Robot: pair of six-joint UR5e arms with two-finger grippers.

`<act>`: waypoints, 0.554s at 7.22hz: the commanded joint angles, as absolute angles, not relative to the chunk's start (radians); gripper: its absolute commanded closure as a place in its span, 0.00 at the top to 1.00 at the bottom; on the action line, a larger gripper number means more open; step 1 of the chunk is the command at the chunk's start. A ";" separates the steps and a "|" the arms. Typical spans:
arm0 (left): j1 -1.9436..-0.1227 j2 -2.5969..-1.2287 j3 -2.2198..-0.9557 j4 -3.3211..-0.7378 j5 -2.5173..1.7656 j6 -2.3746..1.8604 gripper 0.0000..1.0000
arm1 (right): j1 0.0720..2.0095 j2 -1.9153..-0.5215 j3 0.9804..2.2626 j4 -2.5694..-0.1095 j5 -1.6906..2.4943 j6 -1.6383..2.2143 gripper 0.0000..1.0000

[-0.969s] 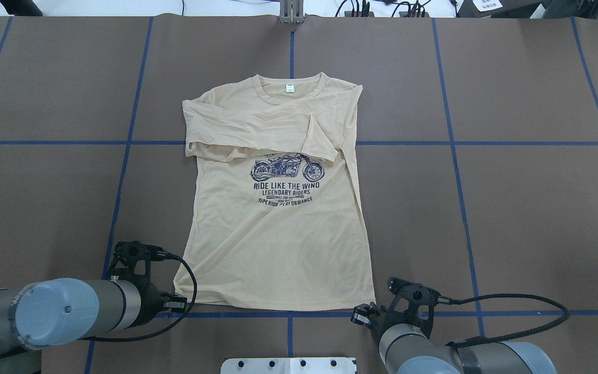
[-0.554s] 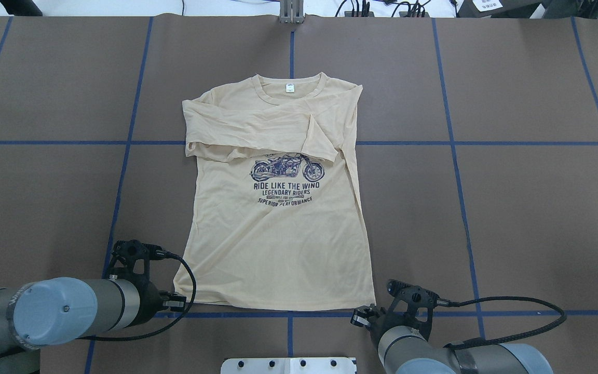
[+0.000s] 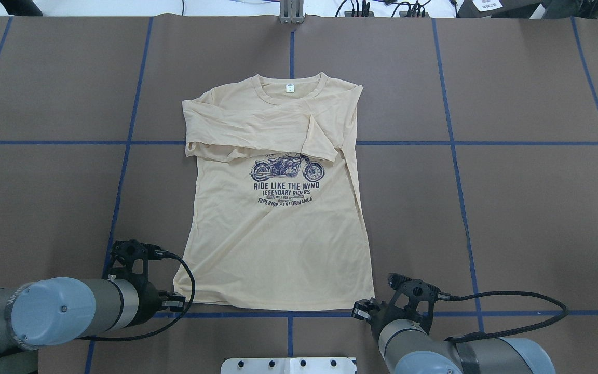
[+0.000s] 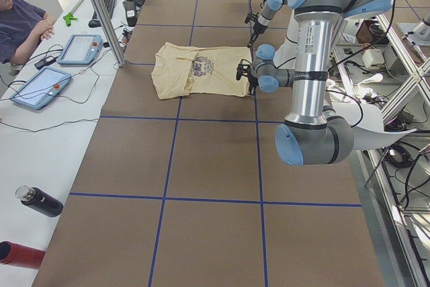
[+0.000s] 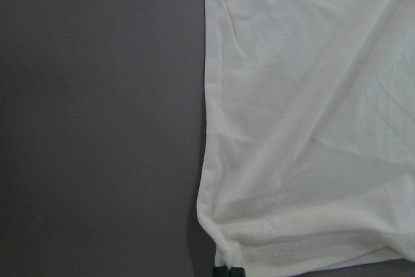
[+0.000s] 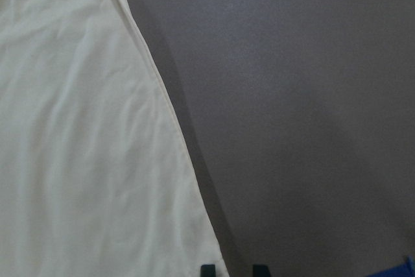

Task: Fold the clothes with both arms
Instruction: 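Grasp the hem corners with both grippers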

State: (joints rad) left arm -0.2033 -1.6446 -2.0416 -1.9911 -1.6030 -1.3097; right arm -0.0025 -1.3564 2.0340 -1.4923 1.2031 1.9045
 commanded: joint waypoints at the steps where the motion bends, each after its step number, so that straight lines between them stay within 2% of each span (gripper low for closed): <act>1: -0.204 -1.646 -2.042 -1.991 -1.603 -1.308 0.00 | -0.002 -1.345 2.033 -1.493 1.201 1.907 0.32; 4: -0.204 -1.646 -2.043 -1.991 -1.603 -1.308 0.00 | -0.002 -1.345 2.029 -1.493 1.201 1.913 0.32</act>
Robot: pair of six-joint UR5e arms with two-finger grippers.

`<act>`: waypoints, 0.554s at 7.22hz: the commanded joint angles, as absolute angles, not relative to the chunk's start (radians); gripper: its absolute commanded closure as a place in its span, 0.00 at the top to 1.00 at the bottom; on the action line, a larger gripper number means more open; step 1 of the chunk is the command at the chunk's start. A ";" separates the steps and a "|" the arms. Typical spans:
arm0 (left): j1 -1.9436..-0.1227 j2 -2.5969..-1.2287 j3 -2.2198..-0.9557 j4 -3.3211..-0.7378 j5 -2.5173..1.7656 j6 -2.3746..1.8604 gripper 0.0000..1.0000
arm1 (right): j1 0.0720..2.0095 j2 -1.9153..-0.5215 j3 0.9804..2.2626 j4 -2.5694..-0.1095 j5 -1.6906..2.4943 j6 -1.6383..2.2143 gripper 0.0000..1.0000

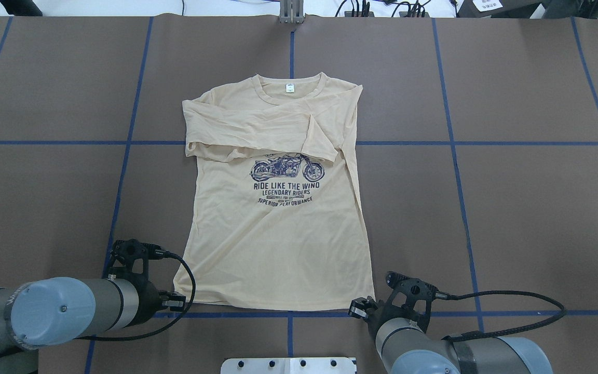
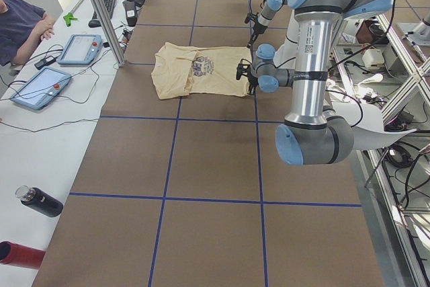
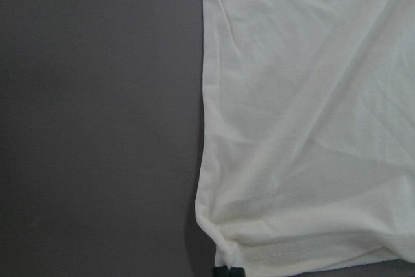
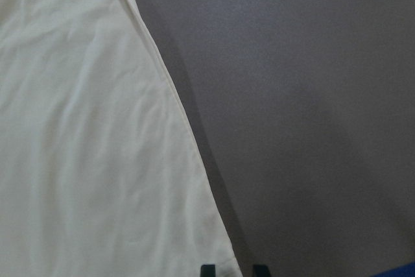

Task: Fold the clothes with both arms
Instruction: 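Grasp the hem corners with both grippers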

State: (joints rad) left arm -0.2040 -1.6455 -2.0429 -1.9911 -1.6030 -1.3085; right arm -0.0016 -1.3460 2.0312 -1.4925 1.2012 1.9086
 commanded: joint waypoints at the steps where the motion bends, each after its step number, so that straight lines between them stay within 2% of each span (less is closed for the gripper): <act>1: -0.204 -1.646 -2.043 -1.991 -1.605 -1.308 0.00 | -0.003 -1.345 2.019 -1.493 1.200 1.913 0.32; 3: -0.204 -1.644 -2.046 -1.991 -1.603 -1.308 0.00 | -0.003 -1.345 2.014 -1.493 1.200 1.914 0.31; 4: -0.204 -1.638 -2.058 -1.991 -1.605 -1.308 0.00 | -0.003 -1.342 2.016 -1.493 1.200 1.914 0.21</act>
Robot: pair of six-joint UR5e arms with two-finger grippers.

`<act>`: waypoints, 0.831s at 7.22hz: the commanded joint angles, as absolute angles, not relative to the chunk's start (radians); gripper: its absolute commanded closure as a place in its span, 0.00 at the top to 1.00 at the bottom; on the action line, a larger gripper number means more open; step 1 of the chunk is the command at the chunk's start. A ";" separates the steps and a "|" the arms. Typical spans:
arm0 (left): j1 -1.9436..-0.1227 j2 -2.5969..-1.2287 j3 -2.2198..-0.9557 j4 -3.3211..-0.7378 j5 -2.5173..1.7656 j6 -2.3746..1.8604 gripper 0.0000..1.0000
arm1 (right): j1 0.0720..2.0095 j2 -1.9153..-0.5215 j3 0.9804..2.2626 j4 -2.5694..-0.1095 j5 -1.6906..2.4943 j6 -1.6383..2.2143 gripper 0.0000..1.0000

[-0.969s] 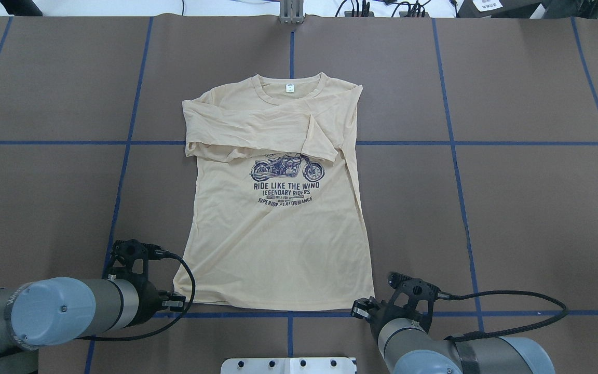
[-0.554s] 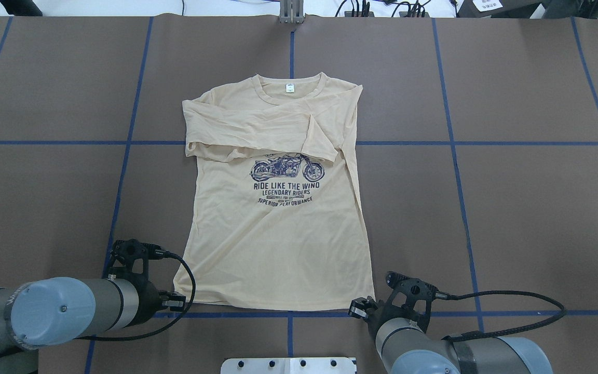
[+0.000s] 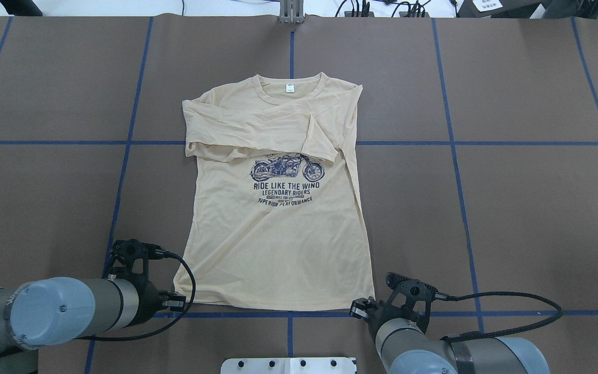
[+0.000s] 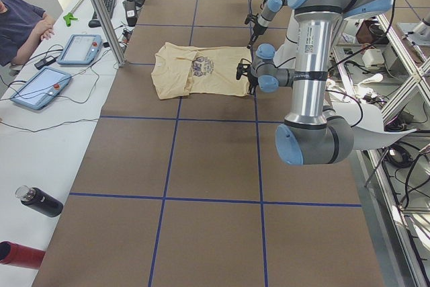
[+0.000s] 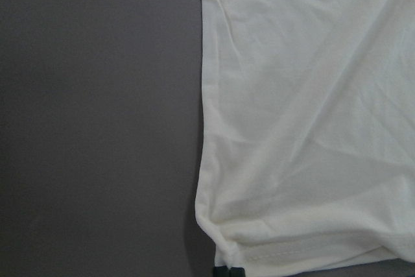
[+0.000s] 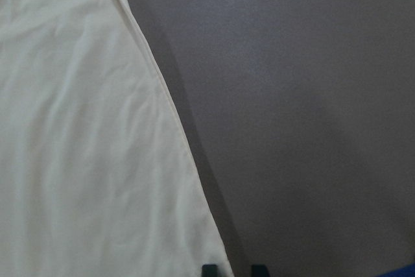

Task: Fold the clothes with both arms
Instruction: 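Grasp the hem corners with both grippers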

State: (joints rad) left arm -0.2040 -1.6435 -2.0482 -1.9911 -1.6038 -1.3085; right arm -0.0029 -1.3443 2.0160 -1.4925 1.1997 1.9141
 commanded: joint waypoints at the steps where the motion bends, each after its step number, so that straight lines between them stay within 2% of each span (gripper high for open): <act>1: -0.206 -1.637 -2.060 -1.991 -1.605 -1.308 0.00 | -0.002 -1.324 2.016 -1.496 1.198 1.914 0.00; 3: -0.206 -1.637 -2.071 -1.990 -1.605 -1.308 0.00 | 0.014 -1.313 2.020 -1.500 1.198 1.928 0.00; 4: -0.207 -1.637 -2.141 -1.953 -1.612 -1.305 0.00 | 0.047 -1.324 2.089 -1.505 1.219 1.922 0.00; 6: -0.207 -1.649 -2.427 -1.710 -1.707 -1.304 0.00 | 0.121 -1.470 2.345 -1.558 1.351 1.919 0.00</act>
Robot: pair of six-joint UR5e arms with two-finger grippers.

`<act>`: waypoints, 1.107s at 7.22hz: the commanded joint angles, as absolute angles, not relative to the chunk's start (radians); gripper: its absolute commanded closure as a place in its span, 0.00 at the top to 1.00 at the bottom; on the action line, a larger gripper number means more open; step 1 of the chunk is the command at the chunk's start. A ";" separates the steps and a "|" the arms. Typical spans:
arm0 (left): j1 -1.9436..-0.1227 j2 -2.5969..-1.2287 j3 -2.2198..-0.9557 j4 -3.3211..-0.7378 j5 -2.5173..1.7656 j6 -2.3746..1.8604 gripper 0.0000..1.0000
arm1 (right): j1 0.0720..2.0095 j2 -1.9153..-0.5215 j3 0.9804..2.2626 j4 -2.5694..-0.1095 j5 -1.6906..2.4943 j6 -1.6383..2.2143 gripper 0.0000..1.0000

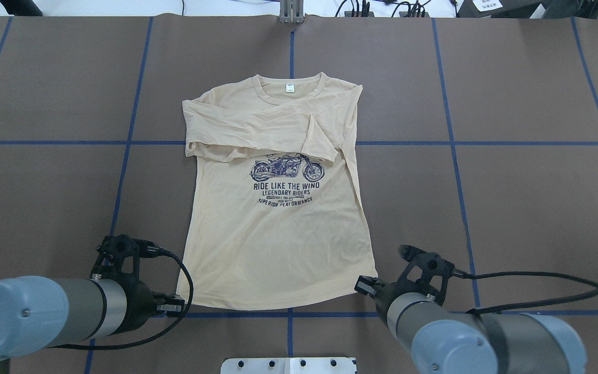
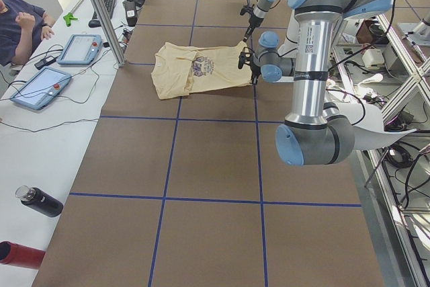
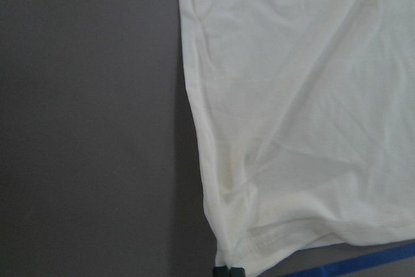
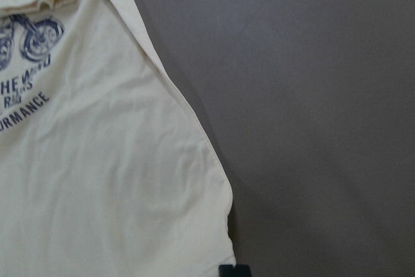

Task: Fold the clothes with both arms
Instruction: 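Lift the hem with both grippers and fold it toward the collar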

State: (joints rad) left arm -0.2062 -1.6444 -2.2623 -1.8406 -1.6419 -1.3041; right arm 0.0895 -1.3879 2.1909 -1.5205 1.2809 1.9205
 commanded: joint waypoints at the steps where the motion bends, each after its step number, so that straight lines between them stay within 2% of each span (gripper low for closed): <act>1: -0.206 -1.649 -2.518 -1.650 -1.726 -1.307 0.00 | 0.091 -1.500 2.494 -1.668 1.388 1.919 0.00; 3: -0.152 -1.647 -2.612 -1.609 -1.769 -1.313 0.00 | -0.033 -1.494 2.685 -1.826 1.401 1.927 0.00; 4: -0.149 -1.649 -2.606 -1.608 -1.769 -1.315 0.00 | -0.026 -1.483 2.686 -1.838 1.397 1.925 0.00; 5: -0.162 -1.652 -2.562 -1.605 -1.766 -1.313 0.00 | 0.015 -1.465 2.639 -1.844 1.394 1.922 0.00; 7: -0.283 -1.748 -2.368 -1.601 -1.740 -1.298 0.00 | 0.220 -1.178 2.330 -1.838 1.400 1.846 0.00; 8: -0.366 -1.831 -2.274 -1.600 -1.709 -1.243 0.00 | 0.321 -1.143 2.260 -1.816 1.405 1.768 0.00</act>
State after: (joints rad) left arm -0.2736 -1.7428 -2.3918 -1.6016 -1.7382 -1.2873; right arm 0.1963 -1.2346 2.3862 -1.8338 1.4000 1.8498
